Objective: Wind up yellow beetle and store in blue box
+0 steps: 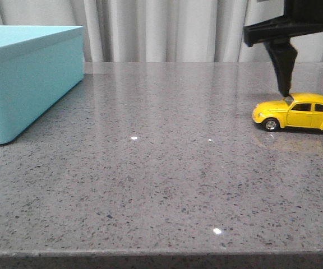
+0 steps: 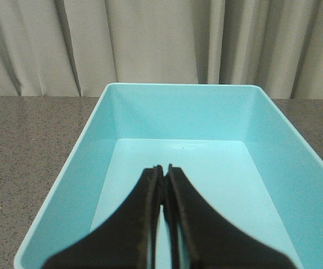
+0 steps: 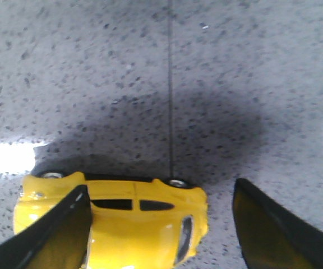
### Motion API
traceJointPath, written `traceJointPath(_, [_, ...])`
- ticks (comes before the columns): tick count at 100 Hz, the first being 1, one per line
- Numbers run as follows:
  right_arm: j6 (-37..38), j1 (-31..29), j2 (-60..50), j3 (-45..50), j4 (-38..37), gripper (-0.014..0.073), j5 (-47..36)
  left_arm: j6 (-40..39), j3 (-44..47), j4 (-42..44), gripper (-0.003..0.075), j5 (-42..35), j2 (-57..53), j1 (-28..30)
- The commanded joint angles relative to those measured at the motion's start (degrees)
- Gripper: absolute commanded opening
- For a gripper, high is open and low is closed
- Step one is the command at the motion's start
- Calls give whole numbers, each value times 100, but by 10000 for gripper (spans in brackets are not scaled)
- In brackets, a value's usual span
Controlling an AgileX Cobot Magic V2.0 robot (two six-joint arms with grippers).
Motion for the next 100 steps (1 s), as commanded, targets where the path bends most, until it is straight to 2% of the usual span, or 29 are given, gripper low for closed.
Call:
traceJointPath(1, [-20,-44,-462,-136,-207,530,329,-43,-209,-49,-19,-479,33,-42])
traceJointPath(59, [-256,60,-2792,-181,-46,530,-68,-43,-219,-13,-19,-448,42,-42])
traceJointPath(79, [-506,60,-3388,-131,-35,530,-433,-43,-849,-13,-19,450,371,-42])
traceJointPath(100, [-506,60,-4414,637,-35,530,-1815,46,-1885,-24,-18,1627,1022,-42])
